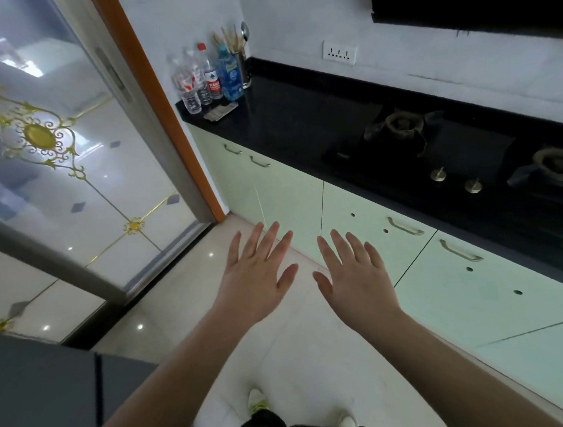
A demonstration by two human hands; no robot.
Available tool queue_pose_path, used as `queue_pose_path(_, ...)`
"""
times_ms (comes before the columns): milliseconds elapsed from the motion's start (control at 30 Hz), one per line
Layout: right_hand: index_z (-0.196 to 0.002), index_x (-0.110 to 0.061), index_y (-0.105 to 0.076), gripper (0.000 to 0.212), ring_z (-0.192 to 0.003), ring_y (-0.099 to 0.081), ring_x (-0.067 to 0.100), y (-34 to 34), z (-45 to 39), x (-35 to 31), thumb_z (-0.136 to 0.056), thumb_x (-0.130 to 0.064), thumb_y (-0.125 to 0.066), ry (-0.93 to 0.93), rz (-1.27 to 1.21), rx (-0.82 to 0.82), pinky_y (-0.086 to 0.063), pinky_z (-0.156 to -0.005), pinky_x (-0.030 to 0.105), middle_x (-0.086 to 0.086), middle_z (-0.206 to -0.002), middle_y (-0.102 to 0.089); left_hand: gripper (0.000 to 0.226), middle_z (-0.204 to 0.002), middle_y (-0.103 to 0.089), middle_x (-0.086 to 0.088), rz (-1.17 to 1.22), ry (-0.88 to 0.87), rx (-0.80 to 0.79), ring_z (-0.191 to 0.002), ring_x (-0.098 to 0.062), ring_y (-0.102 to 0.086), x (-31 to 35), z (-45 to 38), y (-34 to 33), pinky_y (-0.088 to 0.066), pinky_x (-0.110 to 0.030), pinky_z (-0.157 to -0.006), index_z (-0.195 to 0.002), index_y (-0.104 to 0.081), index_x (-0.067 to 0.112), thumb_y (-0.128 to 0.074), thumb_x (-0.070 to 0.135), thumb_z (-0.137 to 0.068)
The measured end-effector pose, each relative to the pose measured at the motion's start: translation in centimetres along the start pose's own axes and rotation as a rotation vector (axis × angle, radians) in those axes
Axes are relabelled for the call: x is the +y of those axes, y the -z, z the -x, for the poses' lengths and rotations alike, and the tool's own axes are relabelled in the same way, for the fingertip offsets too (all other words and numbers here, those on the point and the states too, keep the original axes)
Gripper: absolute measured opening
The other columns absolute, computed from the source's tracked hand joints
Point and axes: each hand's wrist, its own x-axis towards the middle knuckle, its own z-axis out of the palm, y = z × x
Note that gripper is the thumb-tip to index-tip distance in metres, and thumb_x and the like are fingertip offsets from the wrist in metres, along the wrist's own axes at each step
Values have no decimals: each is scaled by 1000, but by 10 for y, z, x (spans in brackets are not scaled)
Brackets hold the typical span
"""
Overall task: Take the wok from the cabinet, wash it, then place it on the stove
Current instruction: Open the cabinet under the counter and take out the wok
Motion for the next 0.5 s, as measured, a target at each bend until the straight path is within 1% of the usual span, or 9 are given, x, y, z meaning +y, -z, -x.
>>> queue_pose_path(33,-155,-22,-11,63,-149,-13,28,-3,-10,-6,-99,-52,-17,7,2,-6,-10,-119,46,6,-162,-14,66,-165,-4,4,2,5,-1,-151,-20,4,-8,-4,-3,14,-44,-115,-155,-4,35,2,62,-95)
queue_pose_path(133,-155,-23,-7,63,-149,-11,27,-13,-43,-30,-99,-52,-16,27,4,-30,-9,-119,45,5,-163,-11,68,-165,-6,2,31,12,-5,-151,-21,2,-41,-15,-12,8,-45,-118,-155,-8,33,2,62,-95)
queue_pose_path(300,-155,-24,-8,62,-149,-9,26,-27,-106,-89,-100,-51,-18,62,20,-77,-7,-119,45,4,-163,-9,70,-165,0,3,96,35,-21,-151,-20,8,-126,-38,-30,9,-43,-119,-155,-5,33,2,63,-93)
queue_pose_path(433,-155,-23,-12,61,-148,-13,26,-31,-153,-144,-100,-49,-22,100,17,-88,-10,-118,45,5,-162,-14,72,-165,1,4,155,56,-44,-150,-19,11,-191,-51,-43,8,-43,-120,-155,-7,33,4,65,-91)
queue_pose_path(500,-155,-24,-11,61,-148,-13,25,-32,-173,-165,-100,-49,-21,98,22,-93,-11,-119,45,4,-163,-14,70,-165,2,4,150,76,-66,-150,-19,13,-220,-57,-50,8,-43,-120,-156,-7,33,2,63,-93)
